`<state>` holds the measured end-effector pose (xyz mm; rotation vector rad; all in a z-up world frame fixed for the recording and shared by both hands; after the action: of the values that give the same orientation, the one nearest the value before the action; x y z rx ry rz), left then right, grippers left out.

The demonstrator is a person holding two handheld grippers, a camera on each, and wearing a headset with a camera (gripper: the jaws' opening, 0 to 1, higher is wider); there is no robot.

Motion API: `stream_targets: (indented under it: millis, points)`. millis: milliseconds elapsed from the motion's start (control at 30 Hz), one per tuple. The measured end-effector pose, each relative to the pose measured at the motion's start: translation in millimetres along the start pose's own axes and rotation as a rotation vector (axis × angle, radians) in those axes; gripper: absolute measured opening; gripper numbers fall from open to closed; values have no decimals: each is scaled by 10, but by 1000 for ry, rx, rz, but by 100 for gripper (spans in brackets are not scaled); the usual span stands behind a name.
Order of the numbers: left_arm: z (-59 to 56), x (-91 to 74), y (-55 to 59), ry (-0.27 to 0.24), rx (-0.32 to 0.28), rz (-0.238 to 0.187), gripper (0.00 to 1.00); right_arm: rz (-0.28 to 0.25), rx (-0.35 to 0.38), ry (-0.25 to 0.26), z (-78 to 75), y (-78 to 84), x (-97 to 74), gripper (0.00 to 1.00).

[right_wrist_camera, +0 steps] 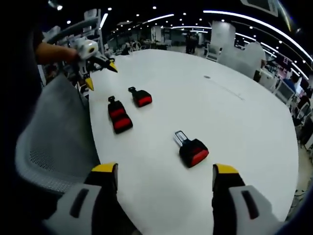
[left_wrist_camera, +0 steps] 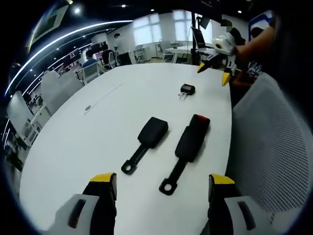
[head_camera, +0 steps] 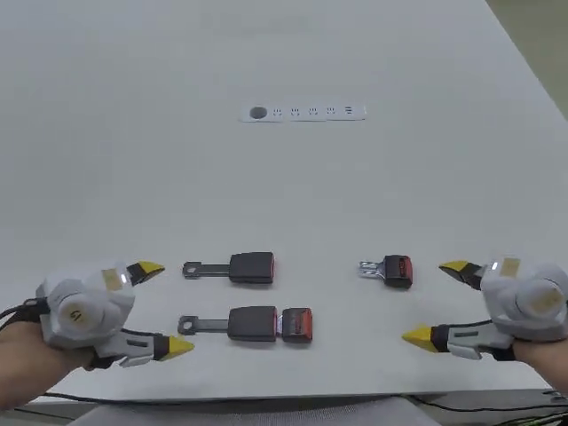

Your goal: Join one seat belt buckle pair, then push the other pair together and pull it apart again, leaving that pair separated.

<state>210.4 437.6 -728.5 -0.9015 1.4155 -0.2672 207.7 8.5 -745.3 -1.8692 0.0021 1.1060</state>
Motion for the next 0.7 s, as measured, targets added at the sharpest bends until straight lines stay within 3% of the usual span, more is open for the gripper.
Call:
stream_targets:
  millis: [100,200,333,400,700]
  points:
    - [-13,-99,67,-17,-75,-44,84,-2,10,-1,23,66,-34,84]
    - [-39,-163,129,-42,-93,-58,87,-6,31,5,33,88,-85,90]
    - [-118,-192,153,-47,-111,-92,93,-49,20,15,28,80,-115,100]
    - [-147,-186,189,-46,-114,-99,100,-54,12,3,42,79,-115,100]
    - [-200,-228,212,-37,-160,-168,100,-85,9,-18,99,34,-116,100]
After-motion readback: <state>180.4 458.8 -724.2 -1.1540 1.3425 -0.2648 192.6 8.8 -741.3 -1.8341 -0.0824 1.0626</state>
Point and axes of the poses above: the centre of the closed fingertips' face, and the gripper's own axes: x roughly forward along the fingers, z roughly to its left, y roughly out of its underside, the point moved 7 cm from there along -x, roughly backward along the fingers, and after that the axes turned 14 degrees about y, right-handed, at the moved point
